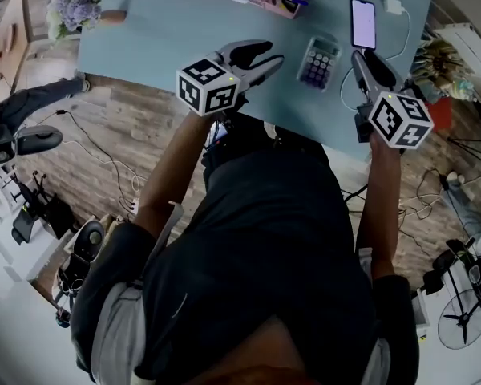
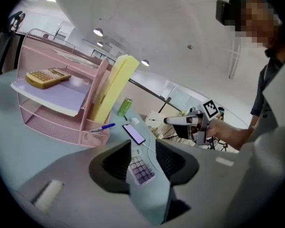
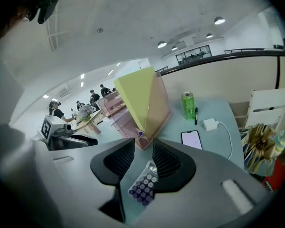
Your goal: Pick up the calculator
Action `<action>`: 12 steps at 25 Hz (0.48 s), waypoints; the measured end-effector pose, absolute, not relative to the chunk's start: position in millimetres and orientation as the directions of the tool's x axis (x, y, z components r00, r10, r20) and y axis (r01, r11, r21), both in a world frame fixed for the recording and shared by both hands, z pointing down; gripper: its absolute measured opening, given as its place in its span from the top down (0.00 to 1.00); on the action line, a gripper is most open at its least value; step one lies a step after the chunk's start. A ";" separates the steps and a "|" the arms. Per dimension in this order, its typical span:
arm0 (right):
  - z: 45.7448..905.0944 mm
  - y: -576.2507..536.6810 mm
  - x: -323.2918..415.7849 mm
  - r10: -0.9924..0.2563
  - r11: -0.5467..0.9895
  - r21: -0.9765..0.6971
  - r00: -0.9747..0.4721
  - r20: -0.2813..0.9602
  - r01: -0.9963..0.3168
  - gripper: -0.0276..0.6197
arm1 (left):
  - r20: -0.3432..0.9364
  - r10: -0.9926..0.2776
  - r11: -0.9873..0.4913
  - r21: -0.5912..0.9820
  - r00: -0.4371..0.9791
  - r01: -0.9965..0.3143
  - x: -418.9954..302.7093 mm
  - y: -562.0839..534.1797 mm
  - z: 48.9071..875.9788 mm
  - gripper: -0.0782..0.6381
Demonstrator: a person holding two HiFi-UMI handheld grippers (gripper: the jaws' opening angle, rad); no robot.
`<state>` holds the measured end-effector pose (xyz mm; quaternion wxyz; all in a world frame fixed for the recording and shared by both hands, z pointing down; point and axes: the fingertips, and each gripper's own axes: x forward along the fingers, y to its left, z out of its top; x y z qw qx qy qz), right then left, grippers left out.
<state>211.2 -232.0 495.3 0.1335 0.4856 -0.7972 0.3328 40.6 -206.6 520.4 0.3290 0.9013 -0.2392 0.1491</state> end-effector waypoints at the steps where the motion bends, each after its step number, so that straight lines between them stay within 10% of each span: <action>1: 501.4 -233.1 211.6 -0.681 0.301 -0.404 -0.491 0.543 -0.864 0.80 | 0.432 -0.326 -0.666 0.526 0.841 -0.528 42.3 -207.7 525.6 0.64; 12: 573.6 -234.1 216.4 -0.608 0.237 -0.430 -0.478 0.634 -0.871 0.80 | 0.478 -0.245 -0.648 0.567 0.844 -0.509 64.0 -214.5 574.4 0.64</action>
